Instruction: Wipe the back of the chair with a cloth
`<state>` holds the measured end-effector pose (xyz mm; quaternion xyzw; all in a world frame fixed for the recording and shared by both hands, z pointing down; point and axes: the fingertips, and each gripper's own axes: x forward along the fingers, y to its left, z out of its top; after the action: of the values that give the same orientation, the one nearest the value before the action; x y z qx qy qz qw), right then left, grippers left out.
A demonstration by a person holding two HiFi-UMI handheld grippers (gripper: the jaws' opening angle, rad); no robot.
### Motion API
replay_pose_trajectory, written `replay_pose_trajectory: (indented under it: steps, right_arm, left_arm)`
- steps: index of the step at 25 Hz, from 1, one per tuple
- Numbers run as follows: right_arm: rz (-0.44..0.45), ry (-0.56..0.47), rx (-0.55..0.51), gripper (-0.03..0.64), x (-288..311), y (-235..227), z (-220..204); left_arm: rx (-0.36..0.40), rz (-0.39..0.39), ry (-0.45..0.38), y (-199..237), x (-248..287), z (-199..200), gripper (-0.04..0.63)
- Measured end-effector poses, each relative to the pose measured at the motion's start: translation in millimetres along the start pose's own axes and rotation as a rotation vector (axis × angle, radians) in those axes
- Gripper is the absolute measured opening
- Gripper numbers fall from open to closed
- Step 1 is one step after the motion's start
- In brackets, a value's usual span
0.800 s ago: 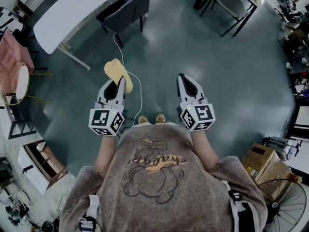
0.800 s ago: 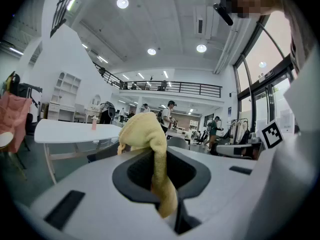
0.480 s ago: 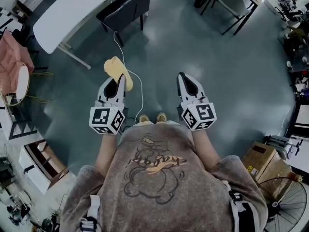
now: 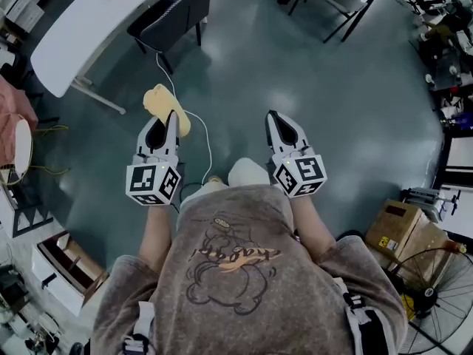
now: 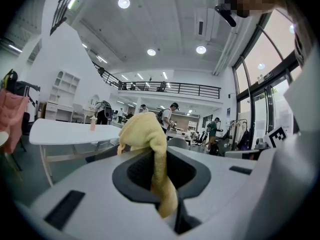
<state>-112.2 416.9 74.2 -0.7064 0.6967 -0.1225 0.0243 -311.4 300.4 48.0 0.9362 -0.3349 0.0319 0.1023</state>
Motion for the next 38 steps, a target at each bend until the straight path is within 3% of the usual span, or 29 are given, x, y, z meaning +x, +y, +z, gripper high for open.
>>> replay_pose_trajectory:
  steps: [10,19,29,38]
  right_arm:
    - [-0.07,-0.015,0.013,0.025,23,-33,8]
    - [-0.07,0.01,0.012,0.025,115,-112,18]
    - [0.037,0.057,-0.014,0.025,256,-212,82]
    - [0.165,0.08,-0.039,0.025,358,-281,117]
  left_arm:
    - [0.015,-0.064,0.027,1,52,-2,0.051]
    - [0.045,-0.078,0.039,18,171,0,0.051]
    - [0.024,0.007,0.039,42,334,46,0.051]
    - [0.014,0.126,0.033,62,433,74,0.051]
